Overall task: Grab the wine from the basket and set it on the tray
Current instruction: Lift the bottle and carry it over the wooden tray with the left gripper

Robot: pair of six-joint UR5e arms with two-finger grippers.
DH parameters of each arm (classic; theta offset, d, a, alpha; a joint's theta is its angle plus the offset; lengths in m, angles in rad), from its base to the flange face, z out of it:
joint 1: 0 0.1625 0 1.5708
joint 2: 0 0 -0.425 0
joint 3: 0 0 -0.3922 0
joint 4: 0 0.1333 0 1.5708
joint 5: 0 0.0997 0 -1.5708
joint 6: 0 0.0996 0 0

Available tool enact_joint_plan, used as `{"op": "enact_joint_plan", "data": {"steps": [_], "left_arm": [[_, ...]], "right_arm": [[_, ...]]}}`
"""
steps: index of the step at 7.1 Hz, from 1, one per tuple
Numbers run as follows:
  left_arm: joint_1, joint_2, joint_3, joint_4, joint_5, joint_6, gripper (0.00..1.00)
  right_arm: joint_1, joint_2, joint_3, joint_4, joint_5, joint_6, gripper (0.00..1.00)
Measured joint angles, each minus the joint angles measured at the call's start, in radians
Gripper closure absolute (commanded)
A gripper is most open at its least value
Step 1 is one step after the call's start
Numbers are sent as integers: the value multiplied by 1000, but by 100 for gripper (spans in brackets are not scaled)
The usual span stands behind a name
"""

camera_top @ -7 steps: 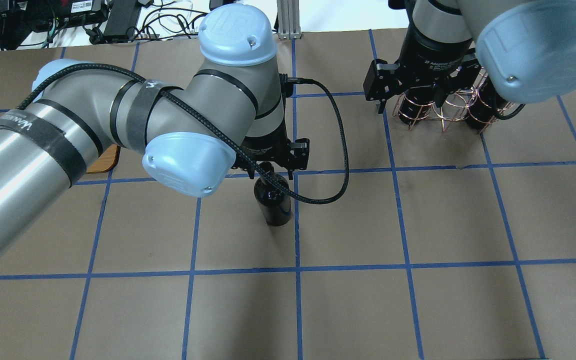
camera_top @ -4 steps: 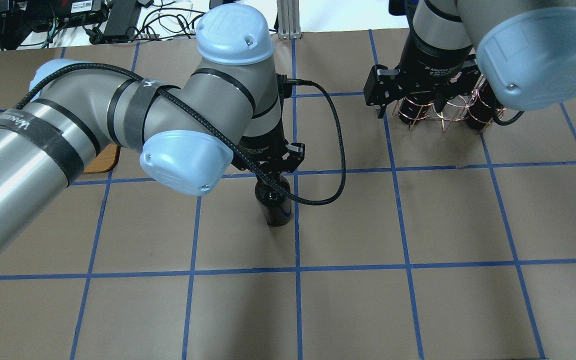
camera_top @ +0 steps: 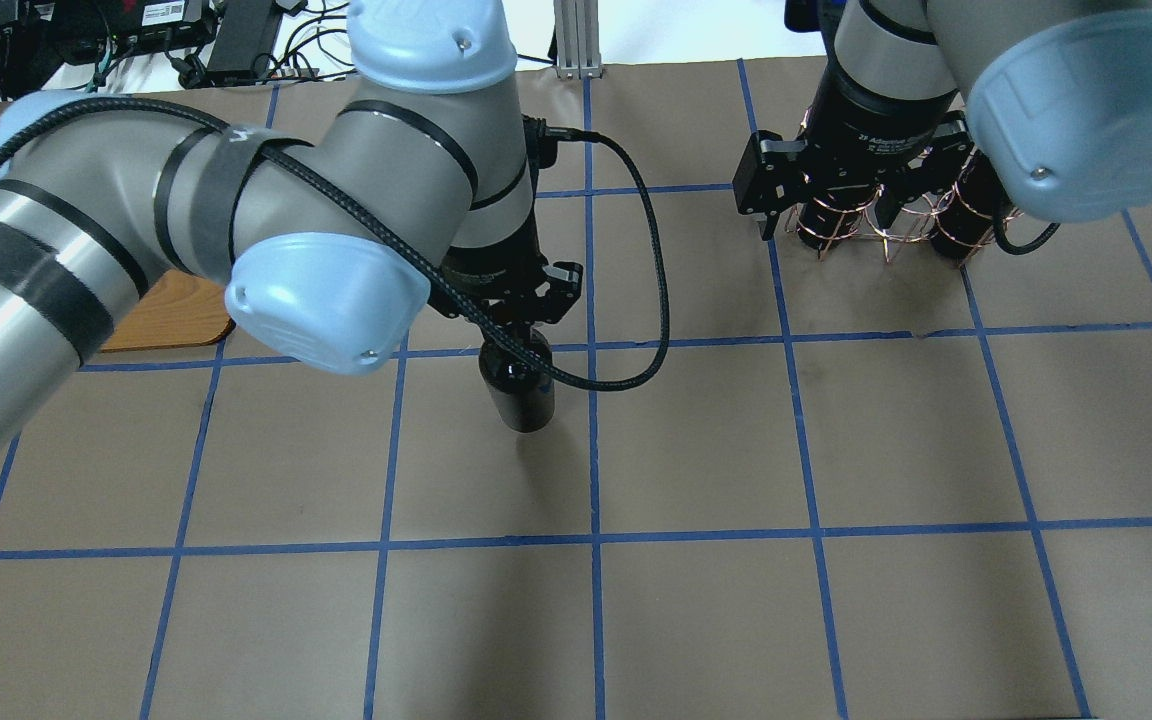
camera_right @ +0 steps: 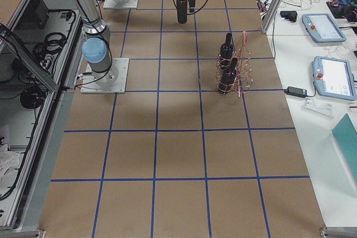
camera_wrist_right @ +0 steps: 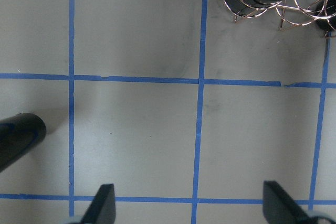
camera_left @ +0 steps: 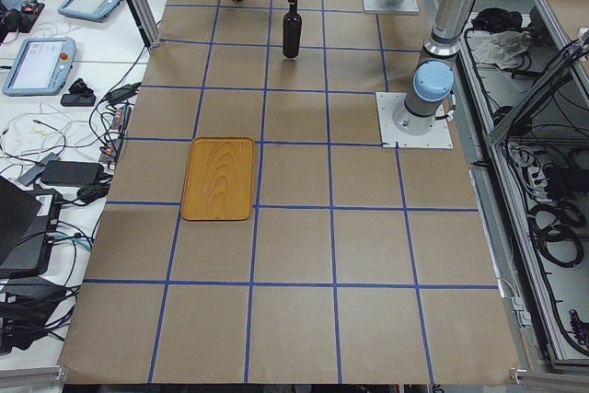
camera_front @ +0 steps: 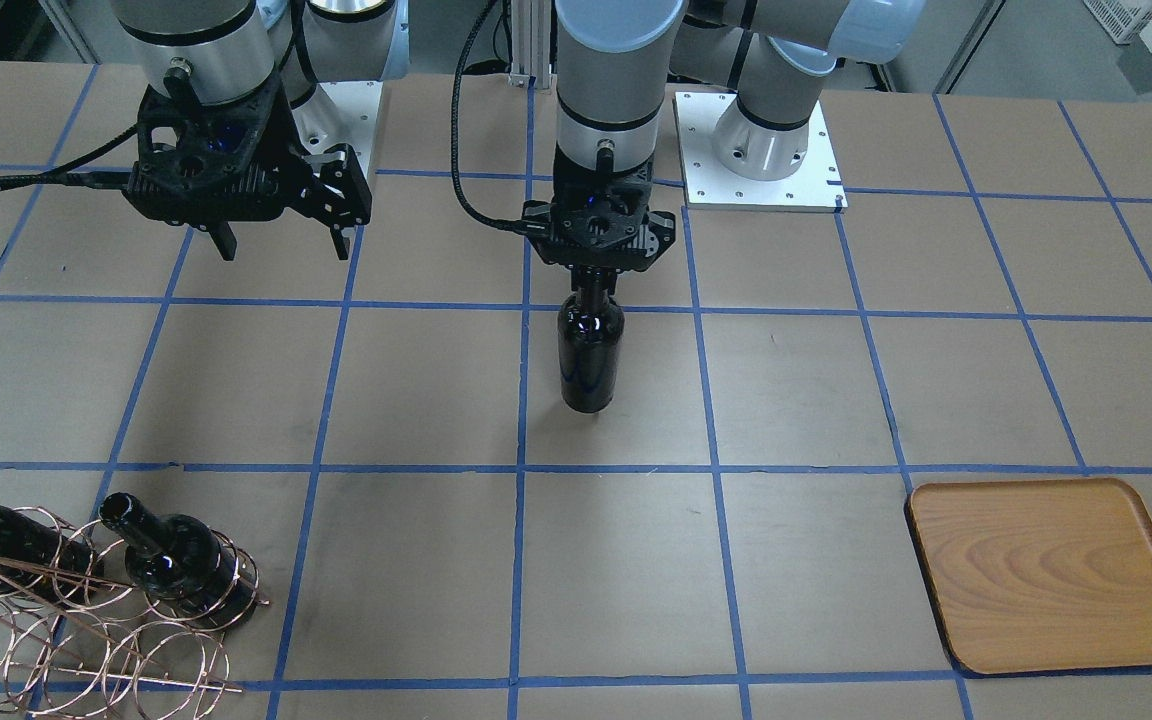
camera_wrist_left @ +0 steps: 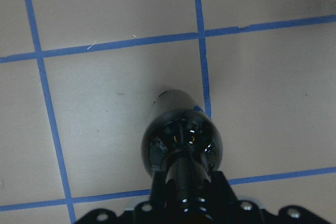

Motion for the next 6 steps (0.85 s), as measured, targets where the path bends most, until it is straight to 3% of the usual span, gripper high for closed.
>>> {"op": "enact_joint_plan", "data": {"steps": [6], "left_arm": [[491,-3,173,-154,10,473,100]], "right_arm": [[2,-12,1,22,6,11,0]]}}
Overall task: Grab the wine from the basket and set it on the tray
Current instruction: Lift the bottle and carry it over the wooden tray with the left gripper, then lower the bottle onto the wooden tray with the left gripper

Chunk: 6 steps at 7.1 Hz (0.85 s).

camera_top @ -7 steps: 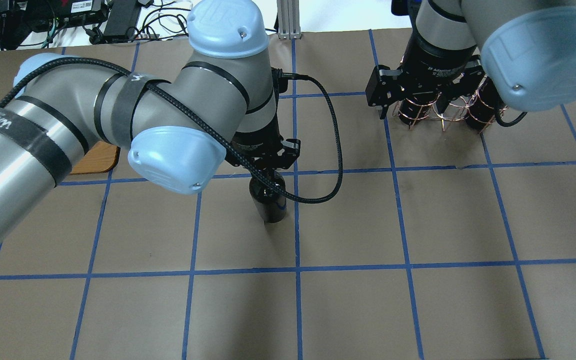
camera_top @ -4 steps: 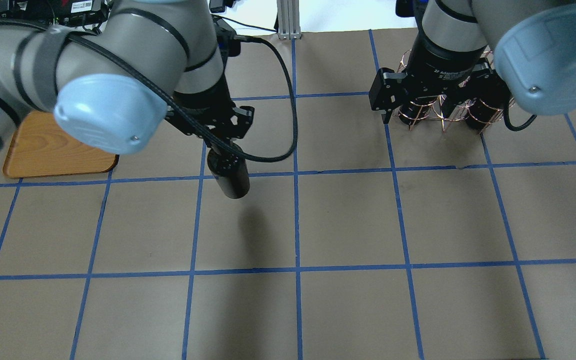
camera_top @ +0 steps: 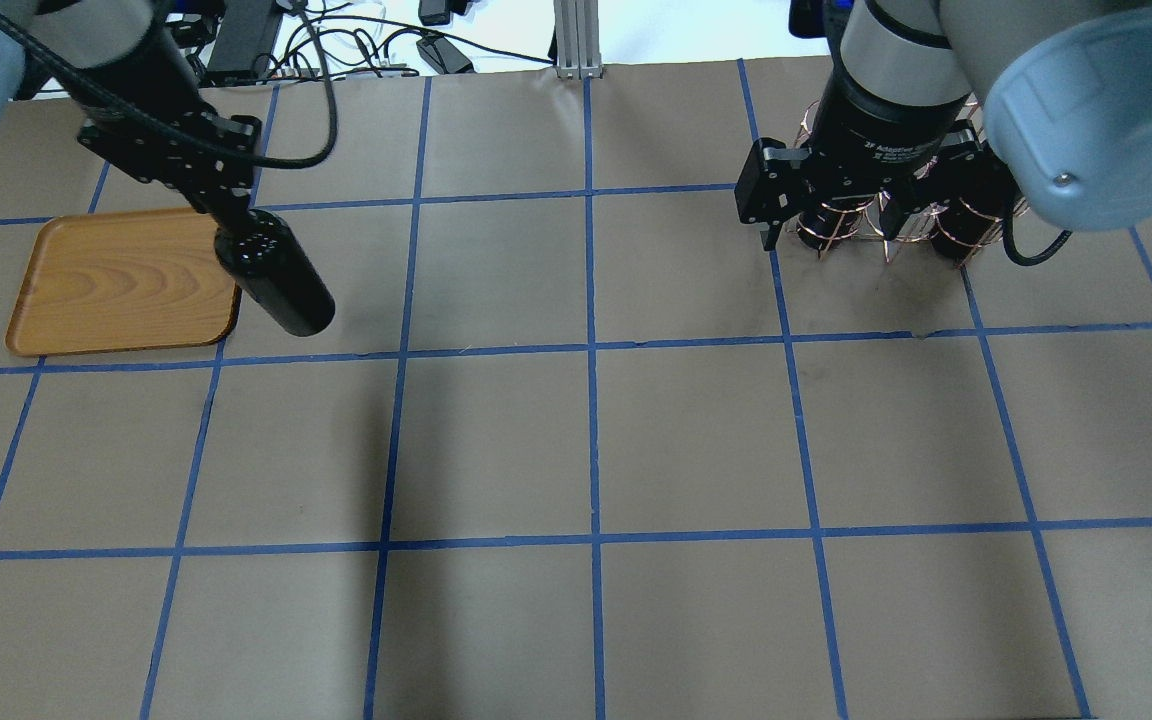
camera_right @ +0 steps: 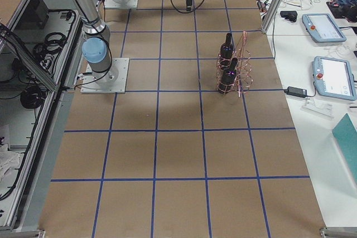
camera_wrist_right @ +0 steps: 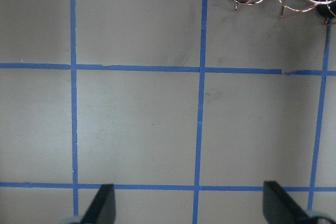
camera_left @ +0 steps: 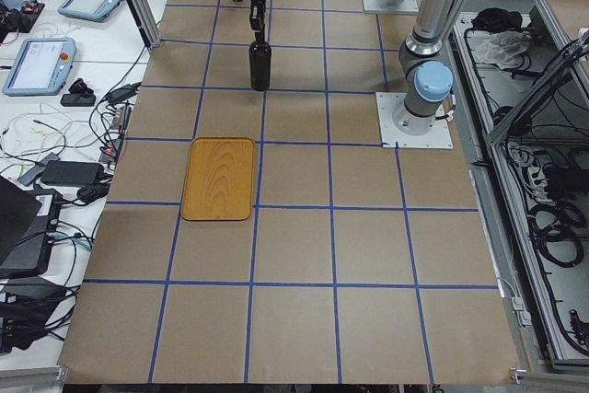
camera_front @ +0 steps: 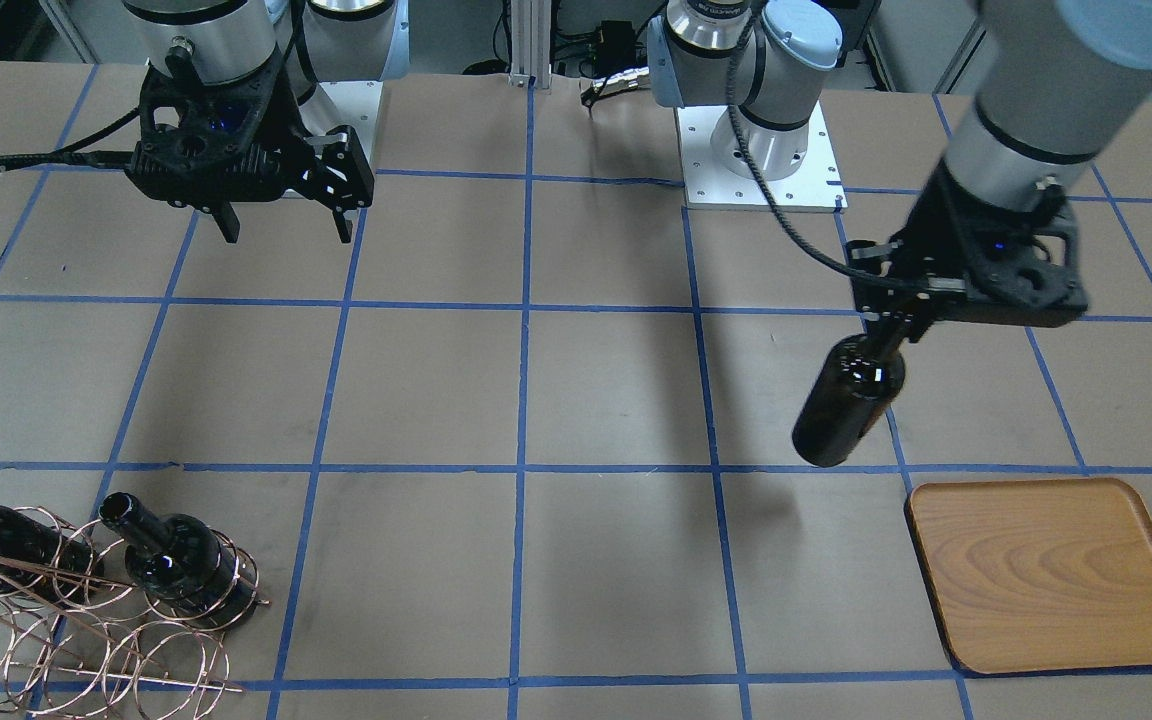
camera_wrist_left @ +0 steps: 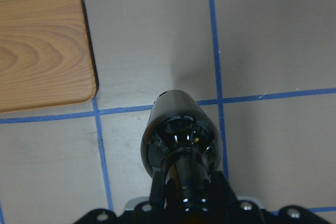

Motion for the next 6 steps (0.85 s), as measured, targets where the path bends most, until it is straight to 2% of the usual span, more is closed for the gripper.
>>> {"op": "enact_joint_plan", "data": {"steps": [3,6], "left_arm": [[213,-77,84,-24,-8,250,100],[284,-209,163,75,-13,357,100]], "right_arm": [[-1,-6,-2,-4,8,-5,0],[-1,-12,-3,-1,10,-11,0]]}}
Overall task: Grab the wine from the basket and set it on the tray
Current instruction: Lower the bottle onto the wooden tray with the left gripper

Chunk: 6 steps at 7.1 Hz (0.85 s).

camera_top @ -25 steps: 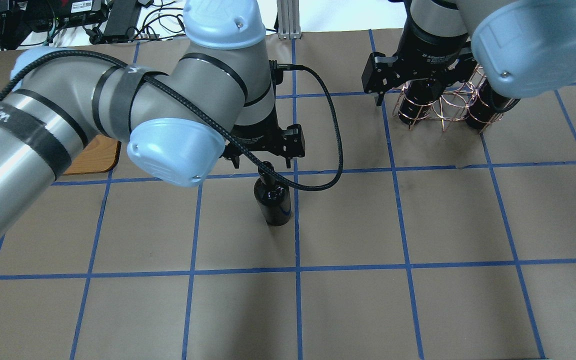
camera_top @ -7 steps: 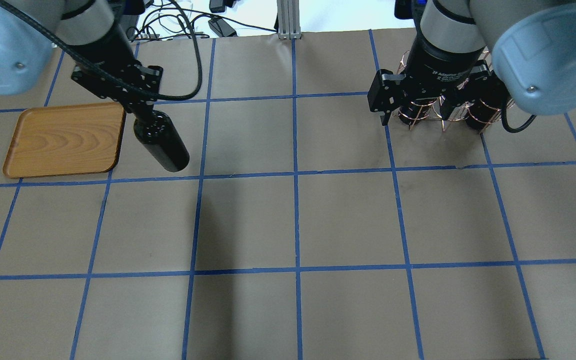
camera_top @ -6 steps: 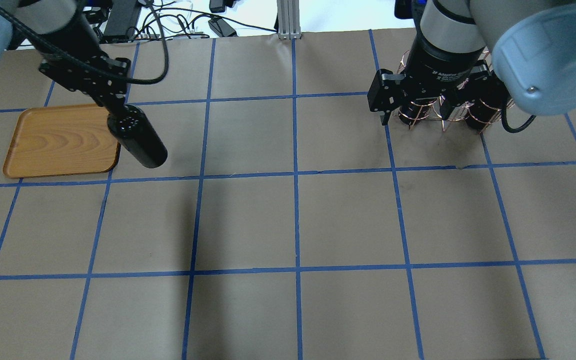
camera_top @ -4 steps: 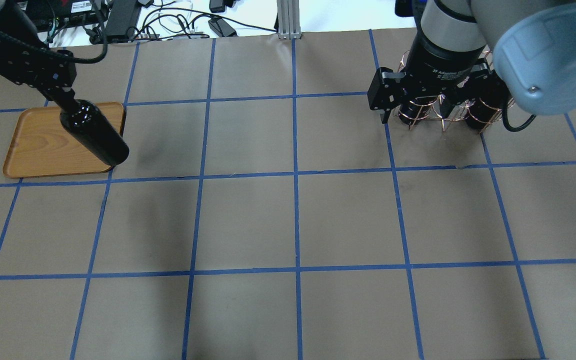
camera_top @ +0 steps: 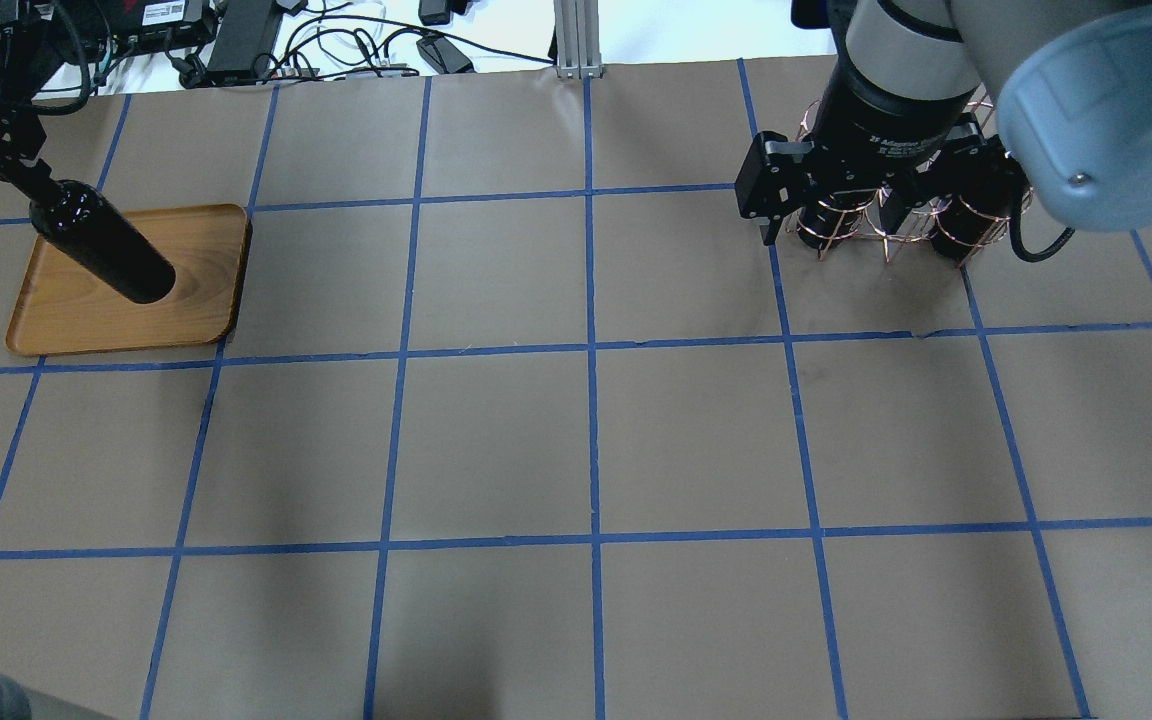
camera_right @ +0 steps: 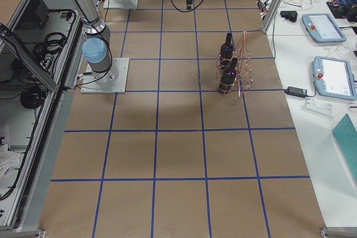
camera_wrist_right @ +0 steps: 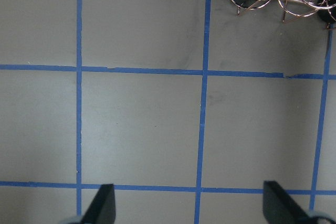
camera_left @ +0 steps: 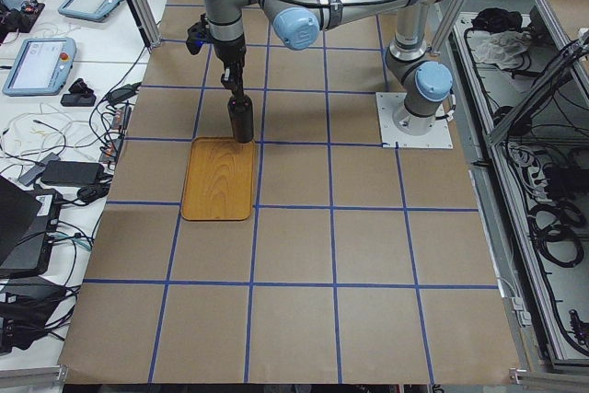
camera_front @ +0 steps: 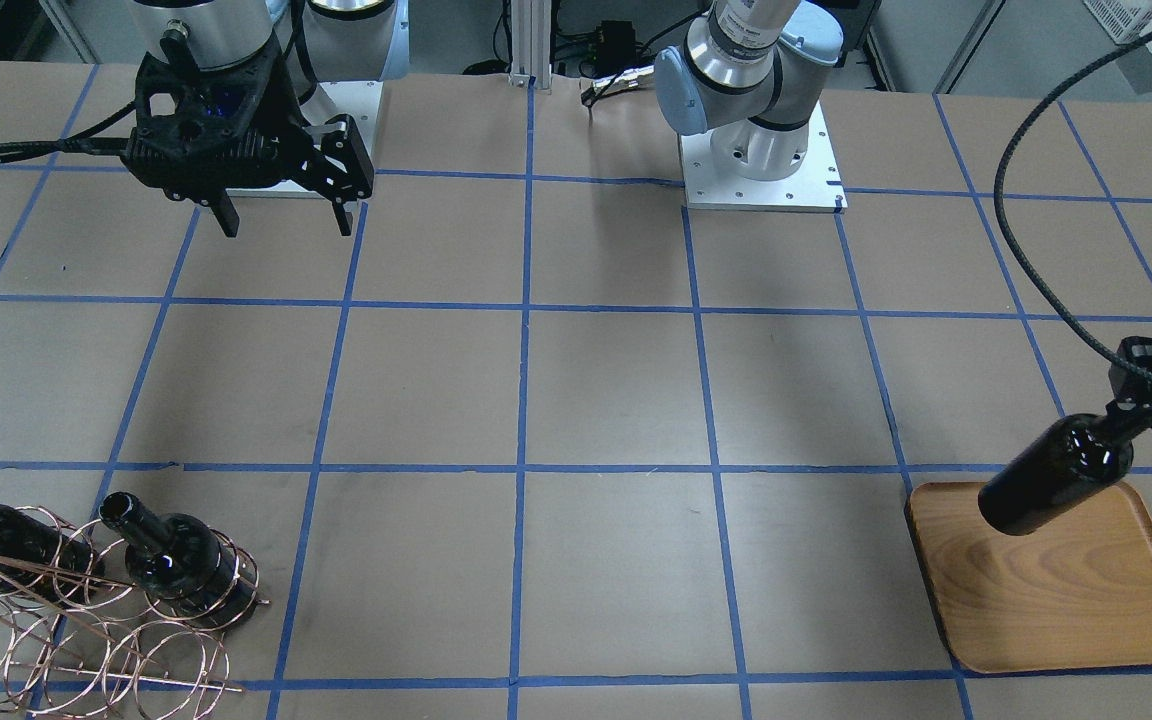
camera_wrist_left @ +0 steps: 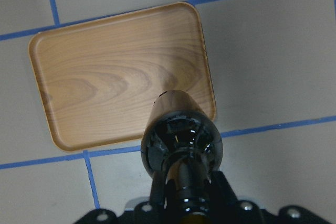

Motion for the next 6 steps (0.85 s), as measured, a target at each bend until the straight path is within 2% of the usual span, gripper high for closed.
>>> {"op": "enact_joint_plan", "data": {"steps": [2,6], "left_arm": [[22,-71,37,37,-10,12,100],[71,-128,59,58,-71,23,100]], "right_arm": [[-1,-1,-3,1,18,0,0],[-1,0,-4,7,18,-1,0]]}}
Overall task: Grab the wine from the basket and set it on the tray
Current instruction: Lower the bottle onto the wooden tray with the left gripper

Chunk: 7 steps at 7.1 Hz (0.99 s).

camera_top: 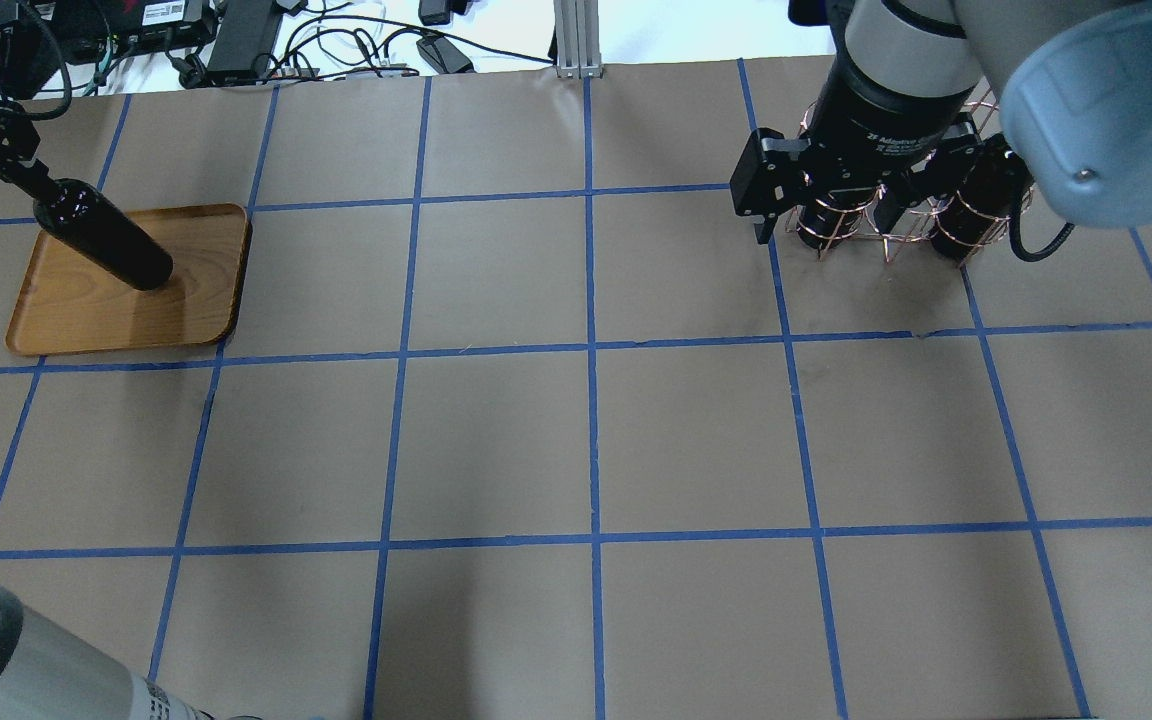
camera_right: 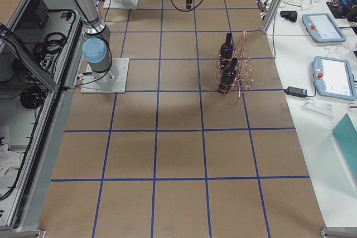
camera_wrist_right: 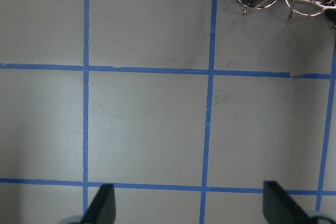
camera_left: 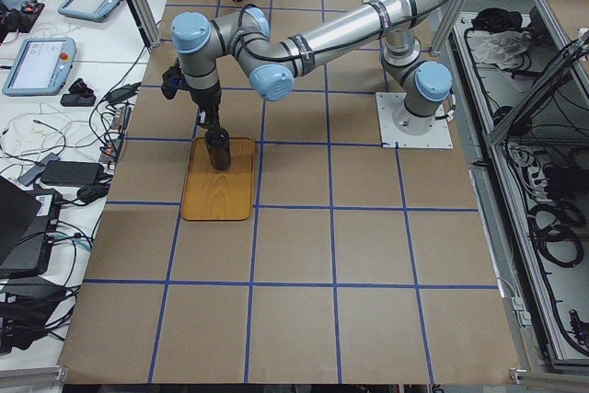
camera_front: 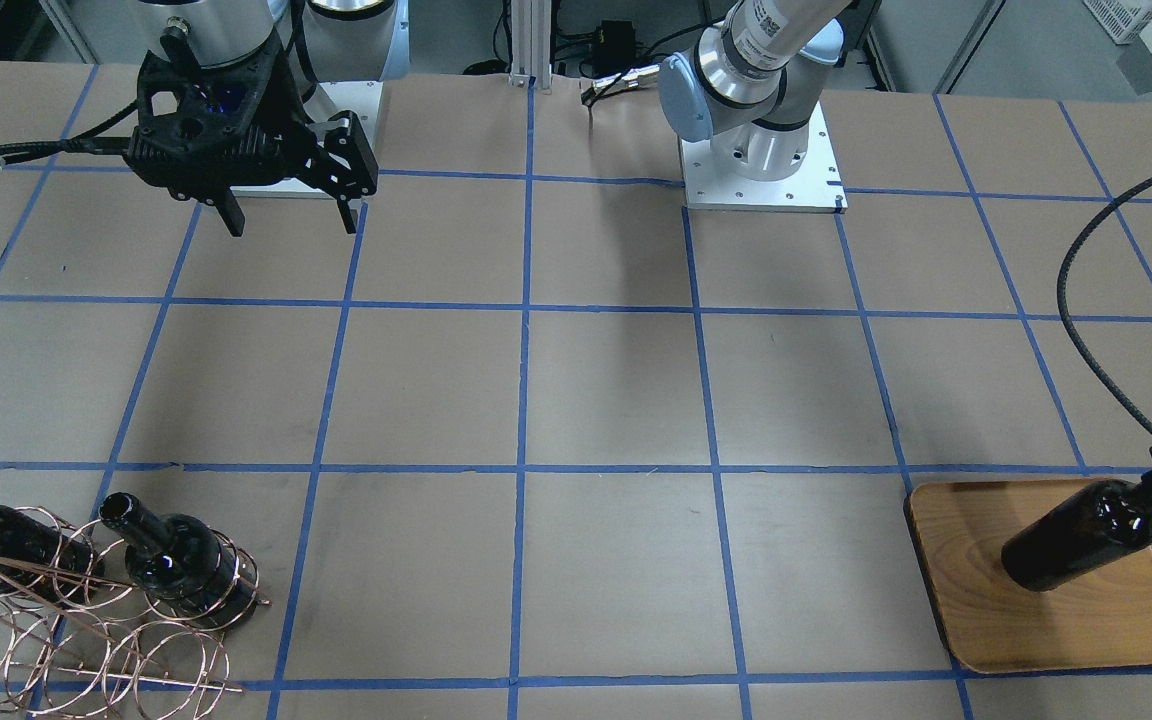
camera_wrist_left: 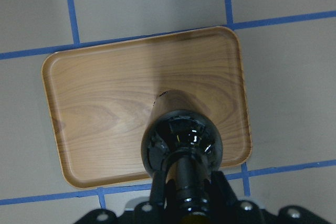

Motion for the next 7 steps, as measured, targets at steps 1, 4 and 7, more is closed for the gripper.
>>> {"op": "enact_joint_plan", "data": {"steps": [1,4,7], "left_arm": [[3,-6,1,2,-3,0,100],[11,-14,1,3,-2,-5,100],[12,-18,-2,4,3,-5,57]], "right_arm": [[0,-2,0,2,0,-1,0],[0,-12,0,9,-2,-36,0],[-1,-13,0,28,-6,-71,0]]}}
